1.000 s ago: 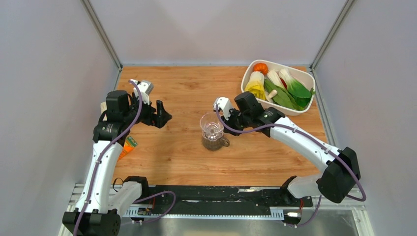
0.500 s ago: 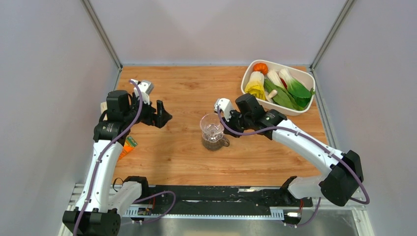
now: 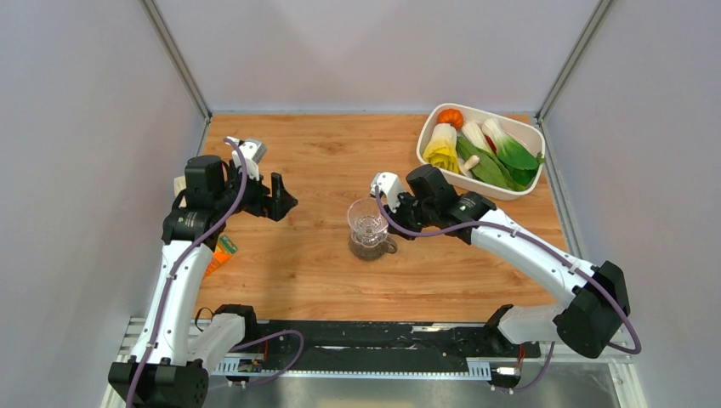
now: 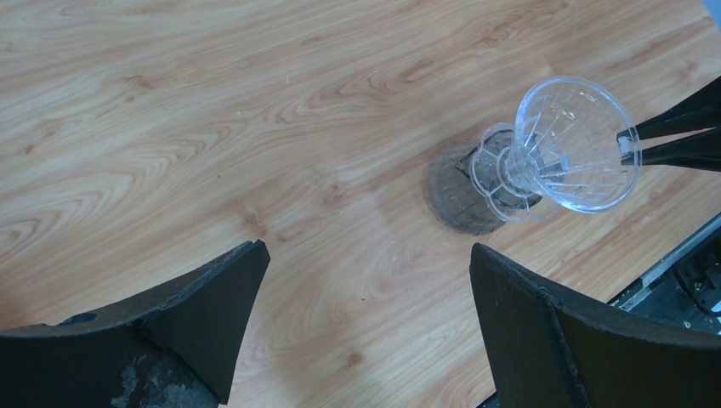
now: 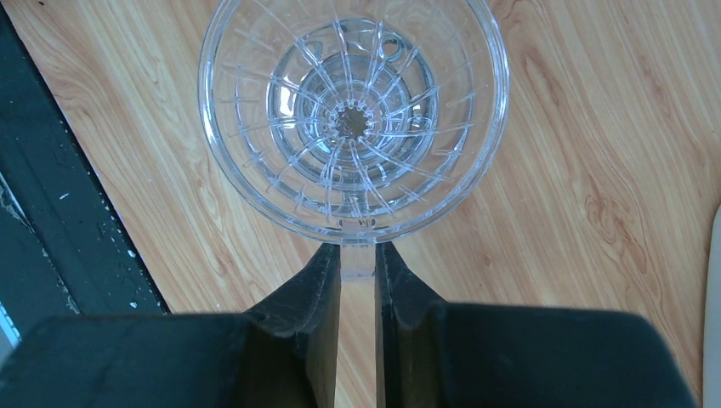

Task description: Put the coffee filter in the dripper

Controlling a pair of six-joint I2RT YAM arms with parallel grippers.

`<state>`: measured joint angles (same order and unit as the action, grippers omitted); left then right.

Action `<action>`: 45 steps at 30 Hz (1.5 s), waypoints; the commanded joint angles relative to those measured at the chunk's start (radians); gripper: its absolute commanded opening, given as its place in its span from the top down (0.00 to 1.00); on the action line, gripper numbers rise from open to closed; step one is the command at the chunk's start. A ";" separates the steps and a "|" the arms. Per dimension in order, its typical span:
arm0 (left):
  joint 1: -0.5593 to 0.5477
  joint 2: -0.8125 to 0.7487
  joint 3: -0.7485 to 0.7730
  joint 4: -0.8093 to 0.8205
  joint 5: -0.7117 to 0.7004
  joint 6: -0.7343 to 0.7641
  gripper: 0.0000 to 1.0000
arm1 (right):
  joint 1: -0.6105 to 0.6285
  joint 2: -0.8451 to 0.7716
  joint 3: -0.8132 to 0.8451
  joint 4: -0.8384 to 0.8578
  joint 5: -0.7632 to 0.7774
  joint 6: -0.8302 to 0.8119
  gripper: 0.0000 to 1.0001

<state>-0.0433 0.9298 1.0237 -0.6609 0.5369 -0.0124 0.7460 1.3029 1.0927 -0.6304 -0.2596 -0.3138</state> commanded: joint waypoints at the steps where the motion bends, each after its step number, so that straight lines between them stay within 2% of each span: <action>1: 0.006 0.001 0.003 0.028 0.001 0.005 0.00 | 0.007 -0.040 -0.002 0.039 0.026 0.036 1.00; 3: 0.006 0.001 0.004 0.027 0.001 0.006 0.00 | 0.008 -0.041 0.000 0.040 0.021 0.036 0.99; 8: 0.007 0.000 0.004 0.027 0.002 0.007 0.00 | 0.009 -0.035 -0.005 0.041 -0.003 0.030 0.82; 19: 0.006 -0.005 0.003 0.018 0.002 0.009 0.00 | 0.009 -0.019 -0.005 0.042 -0.006 0.027 0.68; 34: 0.006 -0.004 0.004 0.014 0.002 0.011 0.00 | 0.009 0.008 0.010 0.055 -0.019 0.031 0.64; 37: 0.006 -0.004 0.006 0.010 0.003 0.012 0.00 | 0.009 -0.003 0.009 0.054 -0.023 0.032 0.50; 39: 0.007 -0.003 0.009 0.005 0.006 0.012 0.00 | 0.009 -0.021 0.009 0.047 -0.021 0.029 0.34; 41: 0.007 -0.005 0.012 -0.002 0.007 0.012 0.00 | 0.009 -0.047 0.010 0.041 -0.024 0.021 0.23; 45: 0.007 -0.002 0.028 -0.031 0.005 0.045 0.00 | 0.007 -0.093 0.027 0.013 -0.043 0.000 0.06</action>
<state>-0.0433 0.9321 1.0237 -0.6708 0.5369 -0.0040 0.7498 1.2850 1.0927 -0.6167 -0.2733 -0.2993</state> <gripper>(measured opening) 1.000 0.878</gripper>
